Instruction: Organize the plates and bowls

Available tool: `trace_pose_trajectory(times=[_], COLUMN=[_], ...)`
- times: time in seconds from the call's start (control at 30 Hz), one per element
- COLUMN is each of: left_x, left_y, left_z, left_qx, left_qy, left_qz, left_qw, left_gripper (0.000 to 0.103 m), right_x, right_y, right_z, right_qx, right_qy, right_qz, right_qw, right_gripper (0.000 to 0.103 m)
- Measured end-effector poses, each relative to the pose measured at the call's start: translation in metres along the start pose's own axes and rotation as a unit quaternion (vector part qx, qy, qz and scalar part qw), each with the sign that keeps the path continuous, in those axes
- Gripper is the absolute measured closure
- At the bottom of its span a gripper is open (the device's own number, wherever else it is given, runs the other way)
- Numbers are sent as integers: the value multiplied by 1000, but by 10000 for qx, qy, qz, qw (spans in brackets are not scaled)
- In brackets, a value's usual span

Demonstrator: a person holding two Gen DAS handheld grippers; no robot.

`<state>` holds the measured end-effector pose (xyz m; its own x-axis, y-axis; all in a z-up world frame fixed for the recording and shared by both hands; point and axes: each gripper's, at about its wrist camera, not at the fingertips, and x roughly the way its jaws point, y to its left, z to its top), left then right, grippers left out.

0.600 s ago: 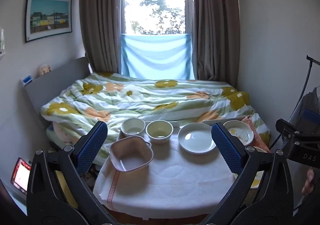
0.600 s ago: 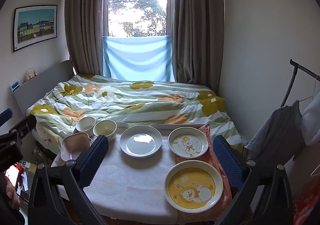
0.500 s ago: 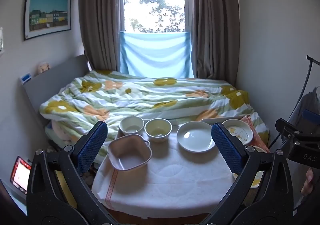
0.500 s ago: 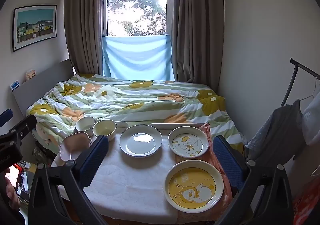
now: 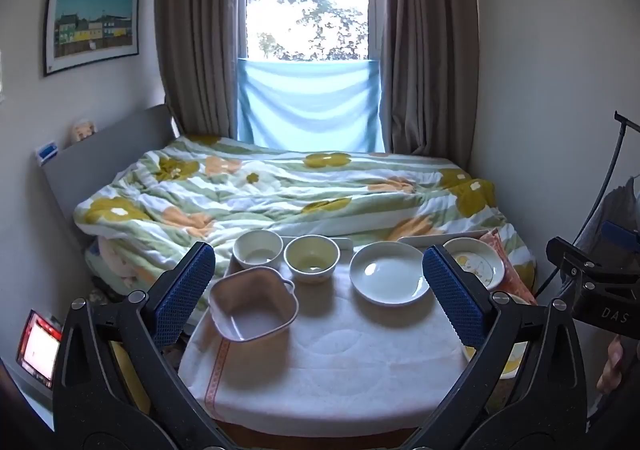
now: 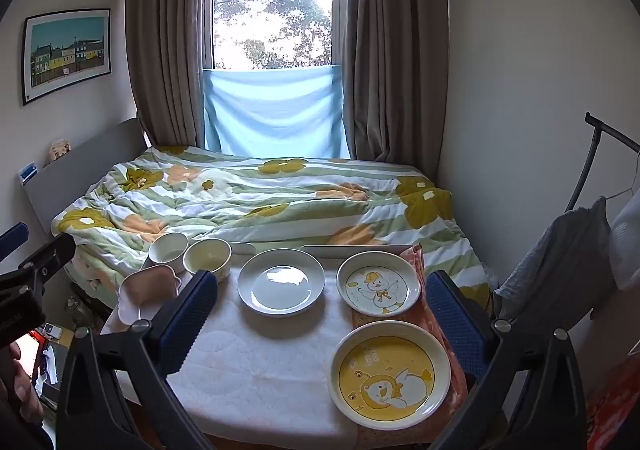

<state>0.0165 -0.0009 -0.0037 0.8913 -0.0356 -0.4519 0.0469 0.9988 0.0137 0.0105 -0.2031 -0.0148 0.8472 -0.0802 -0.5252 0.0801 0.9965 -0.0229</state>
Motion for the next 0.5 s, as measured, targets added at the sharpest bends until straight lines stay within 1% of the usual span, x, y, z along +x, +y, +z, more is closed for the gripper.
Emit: trace_pose_trajectory(times=[0.13,0.5], left_x=[3,4], left_y=[-4,1], left_z=[-1,-1], left_qx=[-4,5], left_qy=[-18,28], left_qz=[-18,-39], left_qw=[10000,10000], left_gripper=[0,0], right_x=[1,2], right_y=[0,1], right_z=[0,0], right_qx=[2,7], right_qy=[14,33], right_qz=[10,11], right_qw=[10000,10000], right_gripper=[0,0])
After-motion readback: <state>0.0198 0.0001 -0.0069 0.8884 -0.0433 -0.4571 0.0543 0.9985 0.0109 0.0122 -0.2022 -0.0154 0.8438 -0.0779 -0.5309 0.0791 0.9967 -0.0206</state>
